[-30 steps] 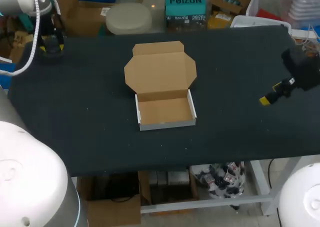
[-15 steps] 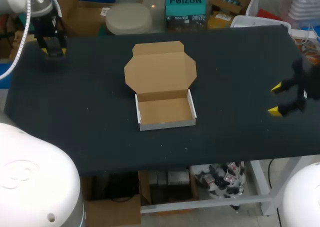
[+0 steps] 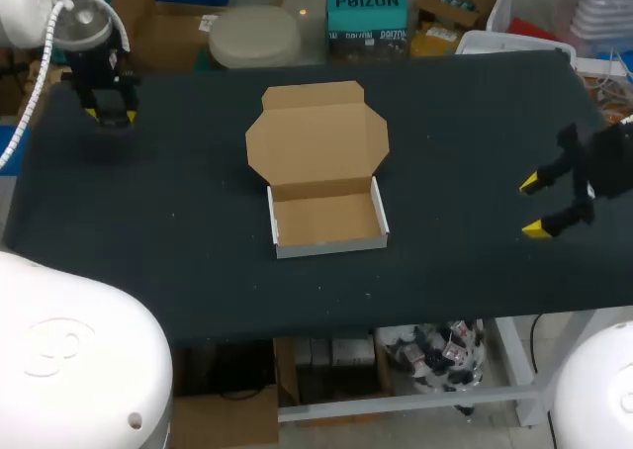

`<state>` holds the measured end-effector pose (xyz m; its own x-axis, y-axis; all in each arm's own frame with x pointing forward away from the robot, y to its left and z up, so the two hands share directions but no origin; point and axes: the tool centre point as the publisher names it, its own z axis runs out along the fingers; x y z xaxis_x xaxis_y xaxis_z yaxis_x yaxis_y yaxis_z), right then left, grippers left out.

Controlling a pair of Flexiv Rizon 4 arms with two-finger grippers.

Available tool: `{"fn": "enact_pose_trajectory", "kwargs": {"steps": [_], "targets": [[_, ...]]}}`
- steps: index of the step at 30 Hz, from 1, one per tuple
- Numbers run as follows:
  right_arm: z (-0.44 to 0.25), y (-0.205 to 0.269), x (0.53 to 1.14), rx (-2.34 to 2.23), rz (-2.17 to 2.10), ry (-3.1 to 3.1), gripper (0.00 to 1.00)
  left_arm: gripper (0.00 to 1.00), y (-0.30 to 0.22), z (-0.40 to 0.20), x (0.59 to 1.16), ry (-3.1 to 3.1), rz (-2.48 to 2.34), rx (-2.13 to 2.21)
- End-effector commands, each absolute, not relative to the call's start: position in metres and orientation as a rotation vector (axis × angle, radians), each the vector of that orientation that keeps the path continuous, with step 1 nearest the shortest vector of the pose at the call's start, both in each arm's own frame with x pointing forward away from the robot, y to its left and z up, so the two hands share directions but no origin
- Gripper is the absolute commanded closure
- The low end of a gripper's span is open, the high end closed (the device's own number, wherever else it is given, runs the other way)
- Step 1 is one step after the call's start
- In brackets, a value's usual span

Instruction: Assemble the packaging by folding the flat box into shape, placing the metal phone stand inside, and closing the box properly

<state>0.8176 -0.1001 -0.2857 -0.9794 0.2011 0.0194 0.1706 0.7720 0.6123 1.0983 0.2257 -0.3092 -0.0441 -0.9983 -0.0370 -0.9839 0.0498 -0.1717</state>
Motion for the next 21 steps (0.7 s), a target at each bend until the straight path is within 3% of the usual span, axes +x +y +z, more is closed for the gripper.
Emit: {"fn": "enact_pose_trajectory", "kwargs": {"steps": [1, 21], "targets": [[-0.2889, -0.0967, 0.8217, 0.293, 0.993, 2.938, 0.00, 1.00, 0.2240, -0.3043, 1.0818, 2.100, -0.253, -2.005], [-0.2895, -0.0964, 0.8232, 0.320, 0.984, 2.922, 0.00, 1.00, 0.2247, -0.3042, 1.0823, 2.098, -0.245, -2.023]]}}
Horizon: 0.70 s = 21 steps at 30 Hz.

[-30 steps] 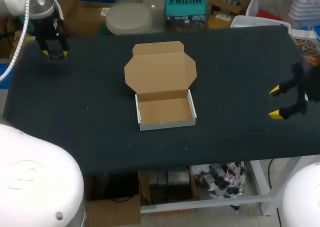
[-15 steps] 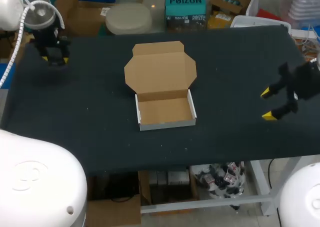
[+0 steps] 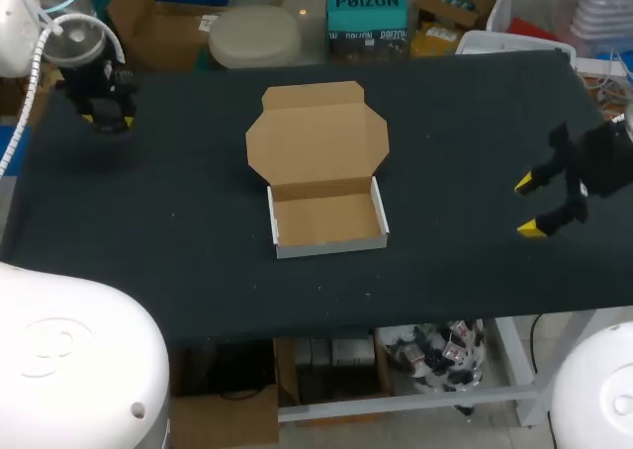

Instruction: Assemble the packaging by folding the flat box into shape, placing the metal phone stand inside, and closing the box properly

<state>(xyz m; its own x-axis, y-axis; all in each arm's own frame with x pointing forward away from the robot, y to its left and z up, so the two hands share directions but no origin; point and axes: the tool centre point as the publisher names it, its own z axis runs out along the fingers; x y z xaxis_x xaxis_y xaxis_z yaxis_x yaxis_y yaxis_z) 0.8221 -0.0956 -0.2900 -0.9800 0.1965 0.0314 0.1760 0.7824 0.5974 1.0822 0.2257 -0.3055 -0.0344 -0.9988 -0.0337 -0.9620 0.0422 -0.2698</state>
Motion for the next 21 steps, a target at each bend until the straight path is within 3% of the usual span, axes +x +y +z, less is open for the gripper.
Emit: {"fn": "enact_pose_trajectory", "kwargs": {"steps": [1, 21], "targets": [[-0.290, -0.096, 0.824, 0.320, 0.985, 2.912, 0.00, 1.00, 0.221, -0.305, 1.083, 2.107, -0.253, -2.021], [-0.298, -0.089, 0.835, 0.301, 1.026, 2.856, 0.00, 1.00, 0.176, -0.286, 1.038, 2.121, -0.300, -2.007]]}}
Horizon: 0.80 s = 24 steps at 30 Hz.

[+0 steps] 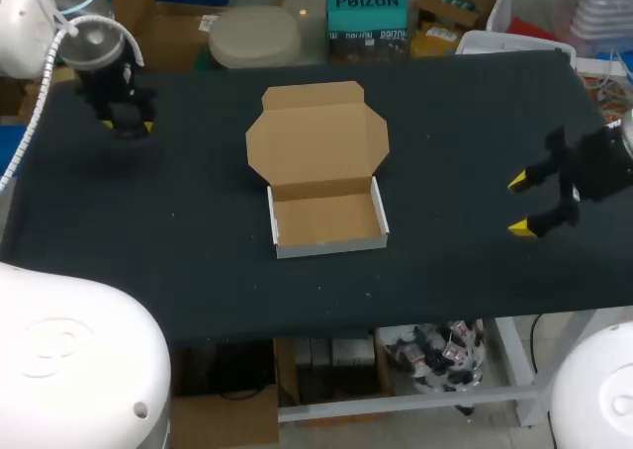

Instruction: Assemble the packaging by folding the flat box into shape, placing the metal phone stand inside, and closing the box properly

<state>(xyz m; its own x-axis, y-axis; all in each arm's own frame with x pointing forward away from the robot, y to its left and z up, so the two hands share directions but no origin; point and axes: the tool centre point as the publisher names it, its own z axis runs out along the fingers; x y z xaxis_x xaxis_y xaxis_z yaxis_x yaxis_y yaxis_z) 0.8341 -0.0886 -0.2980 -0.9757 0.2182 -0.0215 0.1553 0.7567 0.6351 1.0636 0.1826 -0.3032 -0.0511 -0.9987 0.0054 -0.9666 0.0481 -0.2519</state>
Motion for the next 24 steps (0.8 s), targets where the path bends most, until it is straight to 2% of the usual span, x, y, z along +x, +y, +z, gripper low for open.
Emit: {"fn": "enact_pose_trajectory", "kwargs": {"steps": [1, 9, 24], "targets": [[-0.298, -0.089, 0.835, 0.301, 1.026, 2.856, 0.00, 1.00, 0.172, -0.281, 1.032, 2.124, -0.313, -1.991], [-0.298, -0.089, 0.835, 0.301, 1.026, 2.856, 0.00, 1.00, 0.140, -0.255, 0.999, 2.160, -0.349, -1.901], [-0.298, -0.089, 0.835, 0.301, 1.026, 2.856, 0.00, 1.00, 0.046, -0.255, 0.951, 2.265, -0.332, -1.748]]}}
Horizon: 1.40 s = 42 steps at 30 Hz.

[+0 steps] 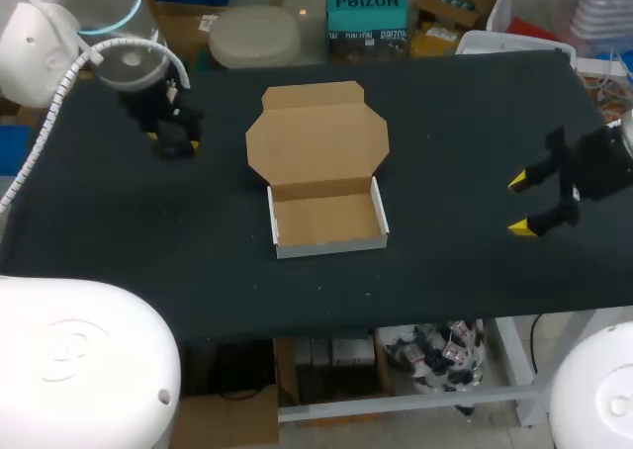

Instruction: Assemble the packaging by folding the flat box into shape, placing the metal phone stand inside, and closing the box properly

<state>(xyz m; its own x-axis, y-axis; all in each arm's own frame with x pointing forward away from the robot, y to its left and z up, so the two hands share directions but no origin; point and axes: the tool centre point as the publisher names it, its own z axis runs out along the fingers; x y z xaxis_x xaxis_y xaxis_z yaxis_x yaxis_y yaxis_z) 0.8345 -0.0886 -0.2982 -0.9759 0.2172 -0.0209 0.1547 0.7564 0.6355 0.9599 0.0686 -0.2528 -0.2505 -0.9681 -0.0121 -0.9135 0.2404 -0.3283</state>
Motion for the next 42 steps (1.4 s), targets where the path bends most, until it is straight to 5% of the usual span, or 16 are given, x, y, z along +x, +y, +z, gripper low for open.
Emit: {"fn": "enact_pose_trajectory", "kwargs": {"steps": [1, 20, 42], "targets": [[-0.298, -0.089, 0.835, 0.301, 1.026, 2.856, 0.00, 1.00, 0.040, -0.255, 0.950, 2.274, -0.334, -1.742], [-0.298, -0.089, 0.835, 0.301, 1.026, 2.856, 0.00, 1.00, -0.068, -0.292, 0.961, 2.427, -0.305, -1.585], [-0.298, -0.089, 0.835, 0.301, 1.026, 2.856, 0.00, 1.00, -0.124, -0.336, 0.948, 2.544, -0.313, -1.502]]}}
